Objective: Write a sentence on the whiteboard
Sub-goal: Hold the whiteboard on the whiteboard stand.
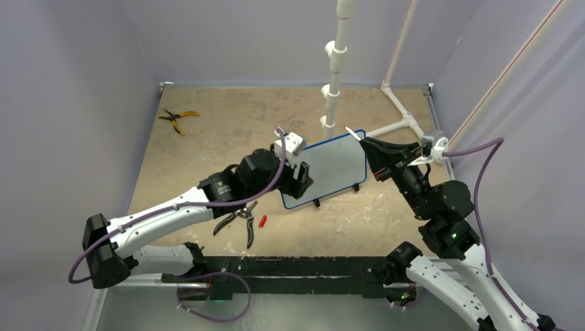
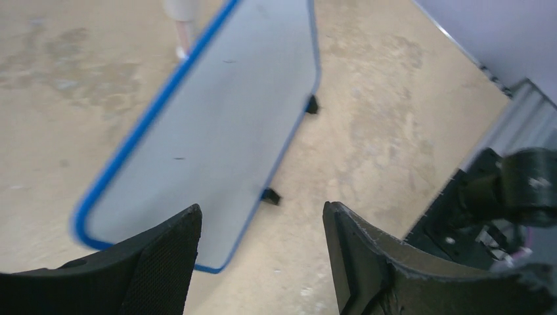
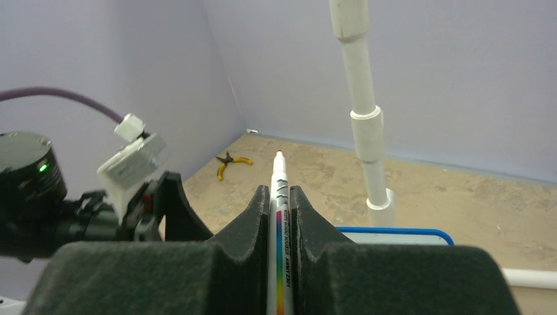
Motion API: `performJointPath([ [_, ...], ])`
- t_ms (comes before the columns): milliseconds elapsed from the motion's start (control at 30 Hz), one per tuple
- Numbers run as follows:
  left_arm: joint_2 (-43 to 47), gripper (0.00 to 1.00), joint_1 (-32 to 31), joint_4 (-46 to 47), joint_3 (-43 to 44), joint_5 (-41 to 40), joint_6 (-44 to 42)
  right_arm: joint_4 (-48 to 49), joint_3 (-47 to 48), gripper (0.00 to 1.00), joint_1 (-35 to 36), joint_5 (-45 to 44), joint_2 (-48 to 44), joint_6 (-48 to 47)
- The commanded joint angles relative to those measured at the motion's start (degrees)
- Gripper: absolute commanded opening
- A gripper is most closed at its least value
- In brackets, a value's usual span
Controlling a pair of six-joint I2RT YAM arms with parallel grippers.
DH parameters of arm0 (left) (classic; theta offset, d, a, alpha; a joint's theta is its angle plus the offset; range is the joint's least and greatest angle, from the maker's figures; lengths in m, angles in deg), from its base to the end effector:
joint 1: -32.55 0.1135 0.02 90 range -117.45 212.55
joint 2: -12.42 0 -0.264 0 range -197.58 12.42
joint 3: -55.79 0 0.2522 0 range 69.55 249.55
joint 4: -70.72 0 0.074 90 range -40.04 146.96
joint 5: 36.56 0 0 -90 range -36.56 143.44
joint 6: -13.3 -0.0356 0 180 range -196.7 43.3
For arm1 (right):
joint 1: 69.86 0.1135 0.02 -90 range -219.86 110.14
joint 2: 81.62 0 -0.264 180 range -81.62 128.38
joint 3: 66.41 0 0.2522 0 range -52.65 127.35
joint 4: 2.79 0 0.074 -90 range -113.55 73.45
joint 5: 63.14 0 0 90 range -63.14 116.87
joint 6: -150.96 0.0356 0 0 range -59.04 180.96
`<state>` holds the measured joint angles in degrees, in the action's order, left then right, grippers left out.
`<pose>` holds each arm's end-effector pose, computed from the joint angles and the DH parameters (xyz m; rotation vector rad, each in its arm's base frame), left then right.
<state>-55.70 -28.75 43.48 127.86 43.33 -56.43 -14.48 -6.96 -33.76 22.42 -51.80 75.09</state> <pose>0.1368 -0.2368 0.3327 0.6053 1.9575 -0.7425 0.0940 0.0651 0.4032 -0.1781 1.2781 0.7068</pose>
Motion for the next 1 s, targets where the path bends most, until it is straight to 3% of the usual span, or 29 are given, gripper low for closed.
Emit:
performJointPath([
  [0, 3.3, 0.67, 8.2, -5.1, 3.1, 3.9, -5.2, -0.3, 0.7, 0.00, 0.1, -2.3, -1.3, 0.2],
  [167, 4.6, 0.67, 14.7, -5.7, 3.8, 8.1, -7.3, -1.5, 0.5, 0.00, 0.1, -2.1, -1.3, 0.3],
  [600, 9.2, 0.67, 30.4, -3.0, -7.6, 20.3, -6.0, -2.0, -3.4, 0.00, 0.0, 0.9, 0.1, -0.3],
  [800, 9.8, 0.68, 32.6, -3.5, -9.2, 30.4, -9.3, -0.7, -4.6, 0.00, 0.1, 4.9, 3.3, 0.3],
  [967, 10.6, 0.67, 32.6, -0.4, -12.2, 39.8, -10.1, 2.4, -6.5, 0.00, 0.1, 14.9, 8.0, 0.5],
])
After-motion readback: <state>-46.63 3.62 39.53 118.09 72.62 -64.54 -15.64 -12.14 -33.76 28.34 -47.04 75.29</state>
